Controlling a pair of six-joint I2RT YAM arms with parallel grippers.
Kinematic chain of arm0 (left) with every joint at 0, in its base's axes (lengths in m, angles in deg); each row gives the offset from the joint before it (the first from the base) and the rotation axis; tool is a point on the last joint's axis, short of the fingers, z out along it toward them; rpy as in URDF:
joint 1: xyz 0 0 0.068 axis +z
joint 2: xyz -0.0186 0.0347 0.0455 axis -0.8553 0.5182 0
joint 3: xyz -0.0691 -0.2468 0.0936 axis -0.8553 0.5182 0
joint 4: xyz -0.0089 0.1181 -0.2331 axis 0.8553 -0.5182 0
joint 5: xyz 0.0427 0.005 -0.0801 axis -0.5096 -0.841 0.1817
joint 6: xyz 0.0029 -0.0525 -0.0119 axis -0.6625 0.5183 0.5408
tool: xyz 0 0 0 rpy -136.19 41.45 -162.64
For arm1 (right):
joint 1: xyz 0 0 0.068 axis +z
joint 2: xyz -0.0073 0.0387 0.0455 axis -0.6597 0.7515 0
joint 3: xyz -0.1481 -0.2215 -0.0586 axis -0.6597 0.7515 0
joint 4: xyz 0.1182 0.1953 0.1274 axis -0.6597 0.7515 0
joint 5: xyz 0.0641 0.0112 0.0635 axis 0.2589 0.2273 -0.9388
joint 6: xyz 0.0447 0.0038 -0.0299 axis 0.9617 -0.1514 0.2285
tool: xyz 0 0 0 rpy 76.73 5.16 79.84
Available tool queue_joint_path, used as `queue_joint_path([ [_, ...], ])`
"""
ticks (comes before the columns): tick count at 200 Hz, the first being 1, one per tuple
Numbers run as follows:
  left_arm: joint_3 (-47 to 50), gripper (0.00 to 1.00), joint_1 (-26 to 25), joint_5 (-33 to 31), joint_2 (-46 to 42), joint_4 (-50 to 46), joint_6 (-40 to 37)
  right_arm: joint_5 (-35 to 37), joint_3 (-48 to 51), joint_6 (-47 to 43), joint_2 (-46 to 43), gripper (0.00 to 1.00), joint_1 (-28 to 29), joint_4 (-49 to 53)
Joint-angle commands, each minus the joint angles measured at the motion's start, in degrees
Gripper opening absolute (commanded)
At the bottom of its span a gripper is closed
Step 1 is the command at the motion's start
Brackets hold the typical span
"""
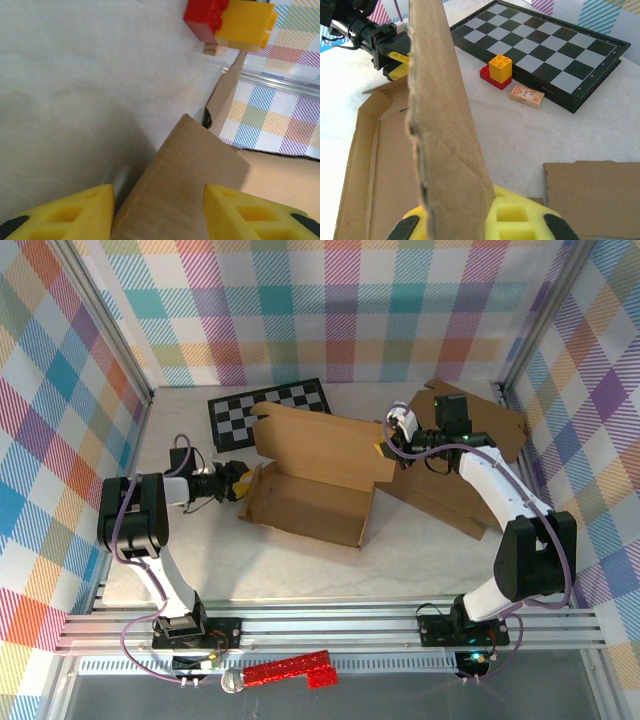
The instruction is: Fold the paper box
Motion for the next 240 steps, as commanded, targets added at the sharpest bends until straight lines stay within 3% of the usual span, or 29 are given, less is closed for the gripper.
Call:
queue_joint_path([
  [1, 1.2, 0.49, -0.48, 2.91, -3.71, 1.81, 0.7, -2.48, -0.52, 0.77, 0.78, 0.0, -0.29, -1.84],
  [58, 1.21, 0.49, -2.51, 4.54, -6.48, -3.93, -2.32, -2.43, -0.55, 1.67, 2.47, 0.0, -0.38, -2.96],
  [126, -5.38, 0.43, -7.2, -3.37, -7.48, -30.6, -21.54, -2.27, -0.6, 2.53, 2.67, 0.0, -0.37, -3.33],
  [162, -4.36, 0.33, -8.28, -4.87, -7.53, -29.83, -22.03, -2.26, -0.56, 2.43, 2.67, 0.0, -0.37, -3.33],
  [240, -4.39, 0.27, -9.88, -7.36, -6.84, -33.35, -26.05, -2.16, -0.88, 2.82, 2.93, 0.0, -0.4, -3.4],
])
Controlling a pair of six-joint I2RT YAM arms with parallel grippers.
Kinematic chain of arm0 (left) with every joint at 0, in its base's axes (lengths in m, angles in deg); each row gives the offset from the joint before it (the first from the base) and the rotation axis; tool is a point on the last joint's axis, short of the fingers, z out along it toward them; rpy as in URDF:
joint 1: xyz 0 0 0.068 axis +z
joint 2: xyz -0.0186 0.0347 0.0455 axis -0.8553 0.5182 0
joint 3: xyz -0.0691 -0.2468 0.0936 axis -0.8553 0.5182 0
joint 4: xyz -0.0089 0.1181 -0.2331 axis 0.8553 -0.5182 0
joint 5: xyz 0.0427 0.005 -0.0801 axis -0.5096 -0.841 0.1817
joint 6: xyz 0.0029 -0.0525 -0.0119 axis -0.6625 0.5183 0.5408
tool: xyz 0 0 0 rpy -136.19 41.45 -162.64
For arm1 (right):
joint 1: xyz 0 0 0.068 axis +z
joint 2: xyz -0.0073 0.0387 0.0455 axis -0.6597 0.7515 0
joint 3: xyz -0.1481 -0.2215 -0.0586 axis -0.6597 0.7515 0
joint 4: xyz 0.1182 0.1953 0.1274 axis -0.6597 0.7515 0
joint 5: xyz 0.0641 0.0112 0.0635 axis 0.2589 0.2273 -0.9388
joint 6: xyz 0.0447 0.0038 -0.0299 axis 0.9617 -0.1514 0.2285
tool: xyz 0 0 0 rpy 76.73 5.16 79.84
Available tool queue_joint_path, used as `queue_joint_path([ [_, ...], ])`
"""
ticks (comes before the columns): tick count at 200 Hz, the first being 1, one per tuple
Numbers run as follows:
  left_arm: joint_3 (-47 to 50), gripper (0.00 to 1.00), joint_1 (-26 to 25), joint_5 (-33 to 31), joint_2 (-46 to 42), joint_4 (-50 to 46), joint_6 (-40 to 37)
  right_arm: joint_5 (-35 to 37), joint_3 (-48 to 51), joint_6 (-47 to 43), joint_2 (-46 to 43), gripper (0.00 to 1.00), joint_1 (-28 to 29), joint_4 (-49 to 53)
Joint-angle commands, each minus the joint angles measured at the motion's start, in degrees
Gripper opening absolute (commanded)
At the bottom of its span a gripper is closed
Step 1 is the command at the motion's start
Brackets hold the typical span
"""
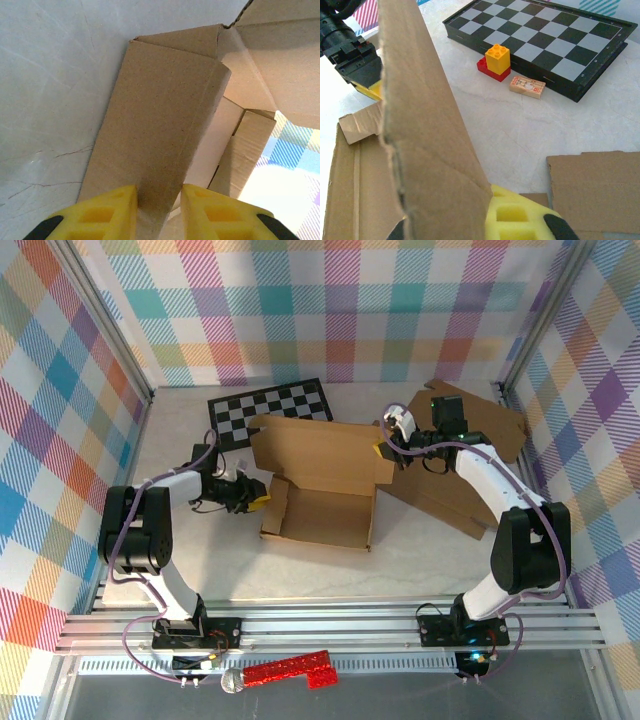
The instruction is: Fold the paper box
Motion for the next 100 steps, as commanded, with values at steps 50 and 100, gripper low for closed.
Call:
queue_joint_path([
  [50, -0.78, 0.2, -2.87, -6.4, -1.46, -6.34, -5.95, -2.14, -0.88, 1.34, 0.27, 0.0, -0.31, -2.29],
  [100, -1.39, 0.08, -5.76, -13.7, -2.89, -8.15, -7.08, -1.49, -0.52, 1.84, 0.08, 0.0, -0.16, -2.63],
])
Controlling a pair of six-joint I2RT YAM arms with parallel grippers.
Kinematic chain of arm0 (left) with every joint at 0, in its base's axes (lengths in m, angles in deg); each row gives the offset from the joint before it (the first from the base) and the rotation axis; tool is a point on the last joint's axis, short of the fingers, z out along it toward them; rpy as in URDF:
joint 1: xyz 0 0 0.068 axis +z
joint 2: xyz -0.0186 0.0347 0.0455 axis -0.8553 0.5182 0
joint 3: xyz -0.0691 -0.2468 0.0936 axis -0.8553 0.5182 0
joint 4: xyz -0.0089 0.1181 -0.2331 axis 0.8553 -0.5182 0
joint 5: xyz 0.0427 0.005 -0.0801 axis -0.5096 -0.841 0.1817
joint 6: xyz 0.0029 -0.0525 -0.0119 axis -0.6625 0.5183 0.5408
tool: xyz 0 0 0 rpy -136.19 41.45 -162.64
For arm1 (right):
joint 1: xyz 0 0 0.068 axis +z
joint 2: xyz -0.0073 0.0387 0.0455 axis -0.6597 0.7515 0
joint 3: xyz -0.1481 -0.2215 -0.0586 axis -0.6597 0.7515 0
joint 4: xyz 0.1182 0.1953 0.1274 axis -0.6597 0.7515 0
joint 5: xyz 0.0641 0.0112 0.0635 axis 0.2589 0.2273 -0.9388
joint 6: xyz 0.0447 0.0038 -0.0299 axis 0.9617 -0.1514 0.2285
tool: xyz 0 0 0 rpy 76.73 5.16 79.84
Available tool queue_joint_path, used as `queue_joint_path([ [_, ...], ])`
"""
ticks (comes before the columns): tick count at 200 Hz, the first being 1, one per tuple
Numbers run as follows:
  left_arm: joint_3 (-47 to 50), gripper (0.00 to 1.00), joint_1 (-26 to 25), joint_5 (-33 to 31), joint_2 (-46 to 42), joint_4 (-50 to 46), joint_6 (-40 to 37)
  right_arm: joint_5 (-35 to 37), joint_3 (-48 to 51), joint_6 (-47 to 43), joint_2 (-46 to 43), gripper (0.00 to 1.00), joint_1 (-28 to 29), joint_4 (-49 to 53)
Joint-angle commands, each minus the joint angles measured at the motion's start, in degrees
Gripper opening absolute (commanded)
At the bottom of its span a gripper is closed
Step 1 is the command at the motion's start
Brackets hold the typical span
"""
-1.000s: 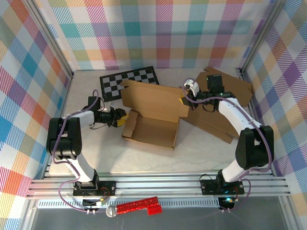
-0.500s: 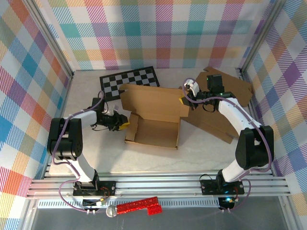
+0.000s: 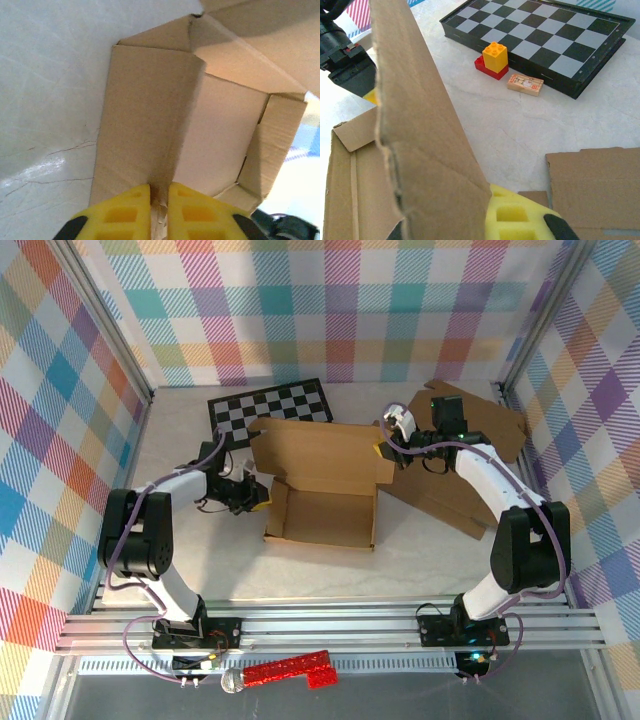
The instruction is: Fold the paper box
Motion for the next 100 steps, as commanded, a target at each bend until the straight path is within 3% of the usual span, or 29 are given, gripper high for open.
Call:
queue_joint_path([
  [1, -0.27, 0.08, -1.89, -6.87, -0.65, -5.08, -1.53, -1.99, -0.51, 1.2, -0.18, 0.0, -0.16, -2.59],
  [40, -2.35, 0.0, -5.34, -15.48, -1.41, -8.56, -2.93, -1.47, -0.6, 1.52, 0.04, 0.0, 0.02, -2.87],
  [87, -6.11, 0.0, -13.11, -34.88, -2.88, -15.25, -2.84, -0.24, -0.62, 1.6, 0.05, 0.0, 0.64, -2.85],
  [100, -5.67, 0.0, -13.71, -35.56, -3.34, -14.76, -1.82, -0.02, -0.5, 1.65, 0.05, 0.0, 0.69, -2.83],
])
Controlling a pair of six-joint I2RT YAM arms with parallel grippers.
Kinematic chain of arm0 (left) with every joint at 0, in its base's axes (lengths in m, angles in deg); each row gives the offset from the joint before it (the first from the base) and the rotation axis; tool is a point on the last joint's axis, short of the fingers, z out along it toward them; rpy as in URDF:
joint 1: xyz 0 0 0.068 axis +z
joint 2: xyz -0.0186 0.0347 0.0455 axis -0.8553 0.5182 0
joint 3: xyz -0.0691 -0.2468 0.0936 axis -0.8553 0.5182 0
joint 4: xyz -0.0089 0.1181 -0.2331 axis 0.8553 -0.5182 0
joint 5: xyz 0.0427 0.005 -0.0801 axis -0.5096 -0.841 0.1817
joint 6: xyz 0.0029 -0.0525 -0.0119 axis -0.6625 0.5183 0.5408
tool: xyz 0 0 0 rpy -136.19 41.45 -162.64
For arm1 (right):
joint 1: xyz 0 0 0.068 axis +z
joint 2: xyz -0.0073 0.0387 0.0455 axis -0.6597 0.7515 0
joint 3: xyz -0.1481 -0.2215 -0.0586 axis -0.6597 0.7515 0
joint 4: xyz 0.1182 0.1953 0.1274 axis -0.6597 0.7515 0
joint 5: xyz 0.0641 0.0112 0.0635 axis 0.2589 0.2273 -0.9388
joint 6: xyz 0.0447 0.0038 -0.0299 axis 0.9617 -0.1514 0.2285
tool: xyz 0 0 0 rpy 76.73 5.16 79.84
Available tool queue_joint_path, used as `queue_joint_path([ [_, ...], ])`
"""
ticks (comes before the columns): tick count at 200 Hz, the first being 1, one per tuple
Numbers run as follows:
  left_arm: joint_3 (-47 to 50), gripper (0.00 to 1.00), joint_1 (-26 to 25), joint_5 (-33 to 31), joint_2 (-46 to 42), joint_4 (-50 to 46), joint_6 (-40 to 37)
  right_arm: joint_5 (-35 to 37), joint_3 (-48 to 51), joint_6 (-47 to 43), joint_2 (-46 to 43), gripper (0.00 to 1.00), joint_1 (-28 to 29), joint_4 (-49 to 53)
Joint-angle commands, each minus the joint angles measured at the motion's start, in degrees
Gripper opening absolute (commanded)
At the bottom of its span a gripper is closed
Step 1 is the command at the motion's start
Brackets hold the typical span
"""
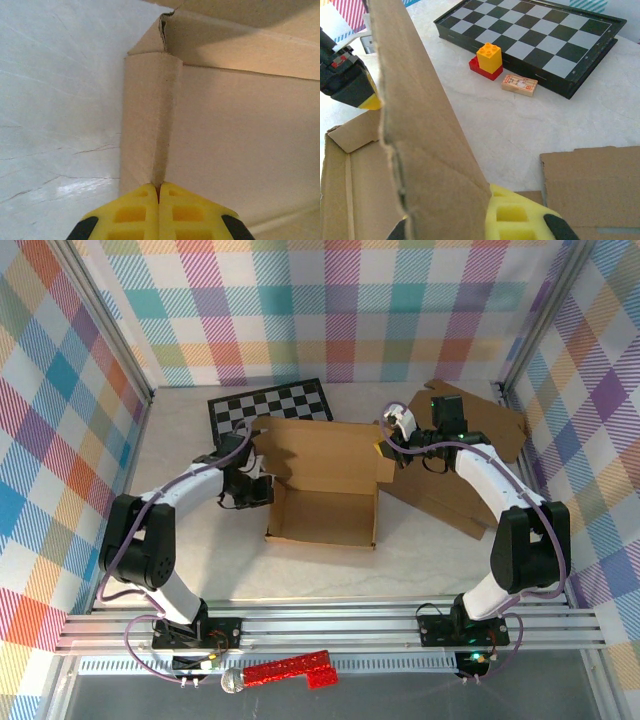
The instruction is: Fold the paper box
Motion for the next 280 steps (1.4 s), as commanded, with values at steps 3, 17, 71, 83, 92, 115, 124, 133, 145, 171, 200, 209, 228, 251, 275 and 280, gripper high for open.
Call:
queue_joint_path([
  [3, 0.7, 0.0, -2.3, -10.11, -0.75, -5.95, 0.42, -1.05, -0.53, 0.93, 0.13, 0.0, 0.57, -2.04],
  [17, 1.58, 0.0, -1.85, -7.72, -0.91, -4.49, 1.03, -0.9, -0.58, 0.83, 0.13, 0.0, 0.59, -1.95],
  [71, 3.17, 0.12, 0.98, 3.21, 0.6, -2.49, -0.09, -0.63, -0.96, 0.87, 0.4, 0.0, 0.58, -1.71],
  [83, 3.76, 0.12, 1.34, 4.22, 0.47, -2.04, -0.16, -0.59, -1.03, 0.93, 0.44, 0.0, 0.57, -1.83],
  [92, 4.03, 0.12, 1.39, 4.4, 0.33, -1.94, -0.18, -0.54, -1.01, 1.01, 0.56, 0.0, 0.57, -1.79],
  [115, 4.13, 0.12, 1.39, 4.41, 0.63, -1.97, -0.33, -0.37, -1.2, 1.23, 0.75, 0.0, 0.54, -1.78],
  [124, 4.12, 0.12, 1.35, 3.81, 0.72, -2.23, -0.52, -0.36, -1.28, 1.42, 0.9, 0.0, 0.59, -1.74],
  [133, 4.13, 0.1, 1.14, 2.51, 0.68, -2.76, -0.86, -0.21, -1.36, 1.36, 0.9, 0.0, 0.59, -1.82],
  [145, 3.97, 0.03, 0.75, -0.19, 0.44, -3.63, -1.3, -0.06, -1.45, 1.4, 0.89, 0.0, 0.68, -1.78],
  [171, 2.47, 0.0, -2.36, -10.98, -0.35, -6.57, -1.88, 0.39, -1.65, 1.42, 0.75, 0.0, 0.85, -1.52],
  [200, 0.13, 0.0, -7.28, -24.11, 0.27, -11.0, -0.01, 0.97, -1.81, 1.3, 0.66, 0.0, 1.12, -1.2],
  [209, -0.42, 0.0, -8.17, -26.32, 0.63, -12.04, 0.46, 1.16, -1.81, 1.25, 0.66, 0.0, 1.19, -1.17],
  [228, -0.35, 0.0, -8.89, -26.21, 0.43, -11.89, 0.96, 1.26, -1.76, 1.1, 0.53, 0.0, 1.21, -0.99],
  [251, 0.73, 0.02, -8.4, -20.68, -0.51, -9.62, 0.7, 1.45, -1.8, 1.03, 0.48, 0.0, 1.23, -0.91],
  [275, 3.8, 0.2, -5.37, -9.64, -2.01, -4.76, 1.15, 1.44, -1.82, 0.94, 0.57, 0.0, 1.18, -0.82],
  [280, 4.37, 0.22, -4.74, -7.5, -2.23, -3.86, 1.21, 1.4, -1.81, 0.95, 0.55, 0.0, 1.21, -0.82],
])
